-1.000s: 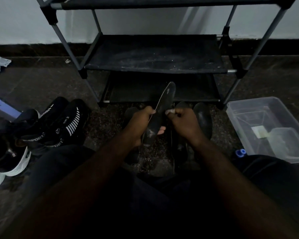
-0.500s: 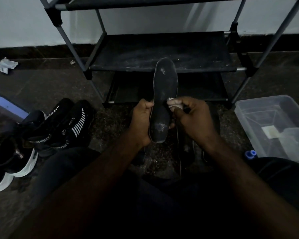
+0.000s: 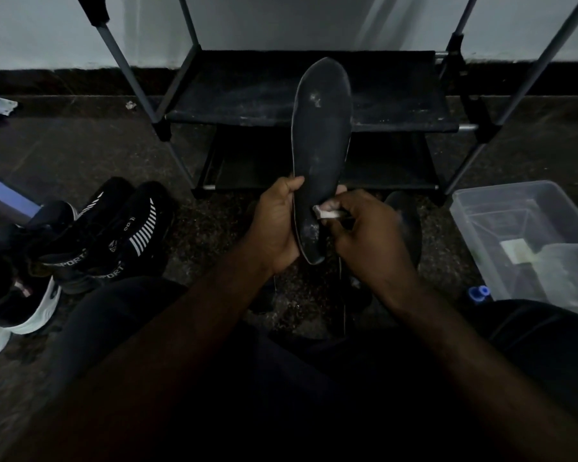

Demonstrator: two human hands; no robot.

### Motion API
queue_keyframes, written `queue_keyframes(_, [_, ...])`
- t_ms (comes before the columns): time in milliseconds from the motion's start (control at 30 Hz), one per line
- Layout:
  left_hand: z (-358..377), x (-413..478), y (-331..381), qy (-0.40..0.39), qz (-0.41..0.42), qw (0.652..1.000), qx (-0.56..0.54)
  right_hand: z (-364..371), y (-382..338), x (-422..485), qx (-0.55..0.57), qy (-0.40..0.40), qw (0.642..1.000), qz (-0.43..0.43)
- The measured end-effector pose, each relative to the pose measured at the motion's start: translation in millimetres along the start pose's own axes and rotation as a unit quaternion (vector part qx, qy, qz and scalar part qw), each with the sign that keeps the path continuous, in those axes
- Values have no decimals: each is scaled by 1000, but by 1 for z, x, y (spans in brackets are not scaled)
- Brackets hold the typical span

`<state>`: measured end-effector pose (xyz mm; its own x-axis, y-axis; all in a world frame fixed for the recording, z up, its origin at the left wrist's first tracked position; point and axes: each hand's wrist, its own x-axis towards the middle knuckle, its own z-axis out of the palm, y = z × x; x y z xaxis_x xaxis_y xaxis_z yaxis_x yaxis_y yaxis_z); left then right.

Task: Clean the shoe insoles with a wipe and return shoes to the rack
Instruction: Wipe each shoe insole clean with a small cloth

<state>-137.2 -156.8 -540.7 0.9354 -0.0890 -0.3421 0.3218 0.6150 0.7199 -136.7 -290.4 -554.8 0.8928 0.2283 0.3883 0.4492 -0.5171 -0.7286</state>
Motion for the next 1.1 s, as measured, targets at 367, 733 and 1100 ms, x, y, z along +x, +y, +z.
queue_keyframes(367, [6,-4,3,8,-14,1000,22,-12,-12,2,246,-90,958,112])
queue_keyframes(733, [2,-3,2,14,9,999,28,-3,-21,-10,126,-113,983,71])
queue_keyframes(1100, [6,-6,2,29,20,999,38,-7,-28,-10,141,-122,981,57])
